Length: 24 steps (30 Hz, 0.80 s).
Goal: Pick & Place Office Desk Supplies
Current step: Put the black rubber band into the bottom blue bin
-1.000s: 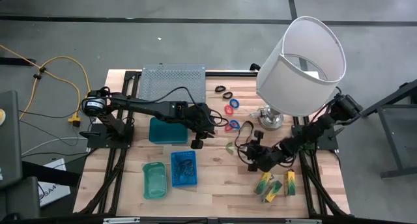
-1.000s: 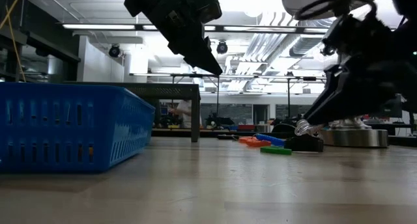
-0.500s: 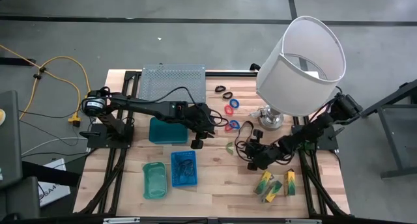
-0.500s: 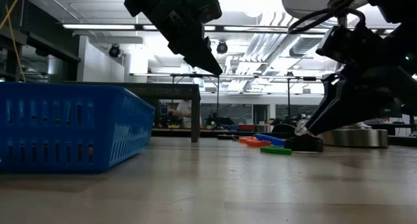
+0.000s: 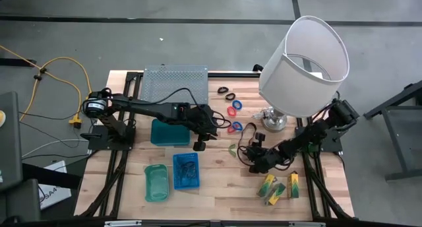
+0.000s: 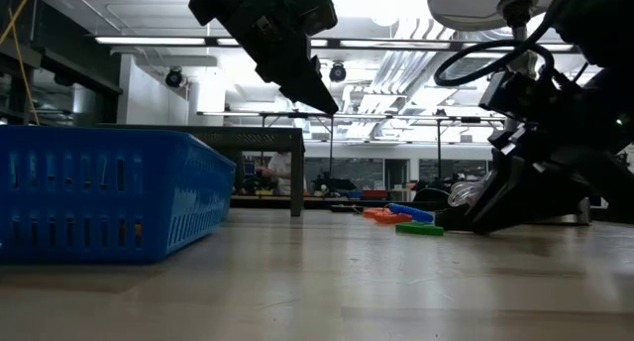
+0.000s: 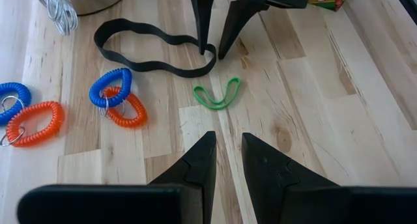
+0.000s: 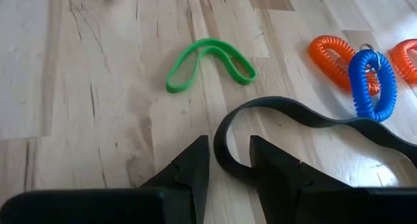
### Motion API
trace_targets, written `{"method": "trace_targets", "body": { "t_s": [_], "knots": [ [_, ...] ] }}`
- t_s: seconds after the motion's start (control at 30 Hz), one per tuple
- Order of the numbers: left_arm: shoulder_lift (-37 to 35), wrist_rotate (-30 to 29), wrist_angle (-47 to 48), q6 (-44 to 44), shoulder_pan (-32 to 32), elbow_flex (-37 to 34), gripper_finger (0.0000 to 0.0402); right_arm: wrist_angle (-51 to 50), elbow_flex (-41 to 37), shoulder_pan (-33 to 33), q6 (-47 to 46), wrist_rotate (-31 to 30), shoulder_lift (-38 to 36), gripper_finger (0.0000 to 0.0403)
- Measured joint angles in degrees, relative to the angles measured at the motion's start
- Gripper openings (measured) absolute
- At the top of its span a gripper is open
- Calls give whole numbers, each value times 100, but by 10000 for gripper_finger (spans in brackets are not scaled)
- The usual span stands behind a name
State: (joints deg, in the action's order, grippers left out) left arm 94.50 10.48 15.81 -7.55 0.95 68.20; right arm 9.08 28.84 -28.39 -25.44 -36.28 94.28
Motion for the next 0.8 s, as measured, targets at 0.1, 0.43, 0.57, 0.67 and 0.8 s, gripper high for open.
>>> {"method": "trace_targets", "body": {
  "t_s": [0.1,0.43,0.57,0.67,0.8],
  "knots": [
    [0,0,0,1,0,0,69,22,-2,1,-1,4,2,95],
    [0,0,2,0,0,0,69,142,-5,-13,-7,201,11,7],
    [0,0,2,2,0,0,69,179,-9,-101,-171,132,13,3],
    [0,0,2,2,0,0,69,216,-13,-265,-181,-26,15,3],
    [0,0,2,2,0,0,69,256,28,-521,-178,-317,-46,3]
  ]
}}
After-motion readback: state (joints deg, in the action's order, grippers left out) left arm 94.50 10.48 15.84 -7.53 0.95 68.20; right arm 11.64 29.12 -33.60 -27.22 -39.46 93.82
